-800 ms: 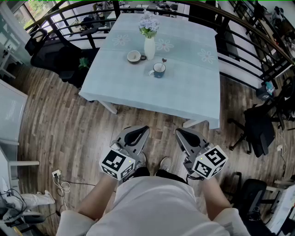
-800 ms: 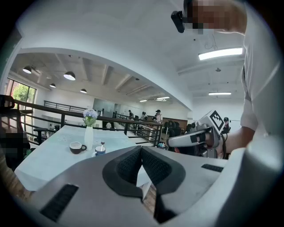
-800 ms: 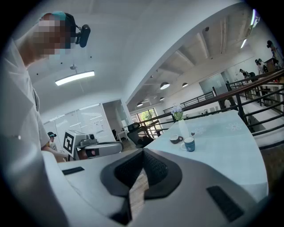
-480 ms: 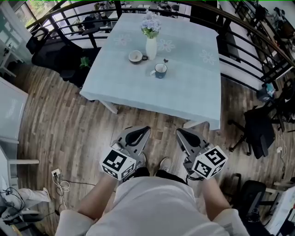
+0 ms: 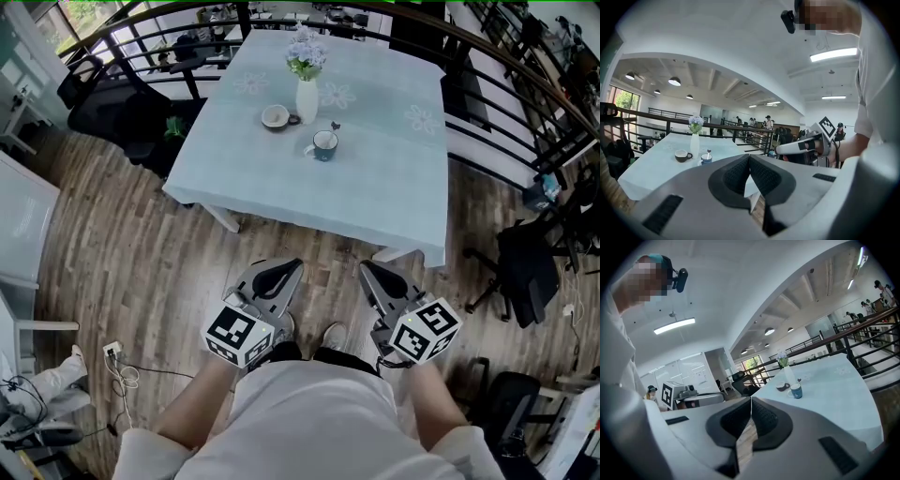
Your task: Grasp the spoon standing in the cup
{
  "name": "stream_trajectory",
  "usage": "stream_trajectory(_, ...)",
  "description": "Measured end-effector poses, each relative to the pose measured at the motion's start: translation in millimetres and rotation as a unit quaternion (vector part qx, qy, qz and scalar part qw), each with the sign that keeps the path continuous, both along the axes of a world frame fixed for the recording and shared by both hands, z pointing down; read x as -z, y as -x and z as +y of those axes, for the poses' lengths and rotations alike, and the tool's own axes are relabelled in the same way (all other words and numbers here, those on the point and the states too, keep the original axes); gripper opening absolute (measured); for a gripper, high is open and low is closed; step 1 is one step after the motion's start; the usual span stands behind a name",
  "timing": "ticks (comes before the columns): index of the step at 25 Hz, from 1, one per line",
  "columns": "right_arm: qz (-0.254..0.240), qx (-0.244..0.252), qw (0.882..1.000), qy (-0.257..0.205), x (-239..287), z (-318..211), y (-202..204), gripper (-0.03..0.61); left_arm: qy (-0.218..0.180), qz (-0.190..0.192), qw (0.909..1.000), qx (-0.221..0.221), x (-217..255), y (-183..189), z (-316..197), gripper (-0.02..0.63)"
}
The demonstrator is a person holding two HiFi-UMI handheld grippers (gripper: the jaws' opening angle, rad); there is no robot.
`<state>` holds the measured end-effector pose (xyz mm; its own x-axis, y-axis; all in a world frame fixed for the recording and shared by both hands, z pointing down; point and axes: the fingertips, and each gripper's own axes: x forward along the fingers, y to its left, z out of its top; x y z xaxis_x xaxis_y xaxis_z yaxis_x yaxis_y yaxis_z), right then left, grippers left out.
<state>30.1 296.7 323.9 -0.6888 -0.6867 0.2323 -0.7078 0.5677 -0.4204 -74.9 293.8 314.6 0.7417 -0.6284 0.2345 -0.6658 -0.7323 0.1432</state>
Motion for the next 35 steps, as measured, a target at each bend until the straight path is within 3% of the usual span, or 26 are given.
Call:
stream_trajectory(19, -0.017, 0.042, 0.999, -0.026, 6.3, 20.8, -56.7, 0.021, -0.008, -0.009, 0.9995, 0.029, -3.5, -66.1, 25.0, 0.02)
stream_trajectory(35, -0.016, 0.04, 0.999, -0.026, -10.5, -11.7, -70.1, 0.021, -0.011, -0.012, 0.9995, 0.029, -16.9, -78.4, -8.4, 0.02)
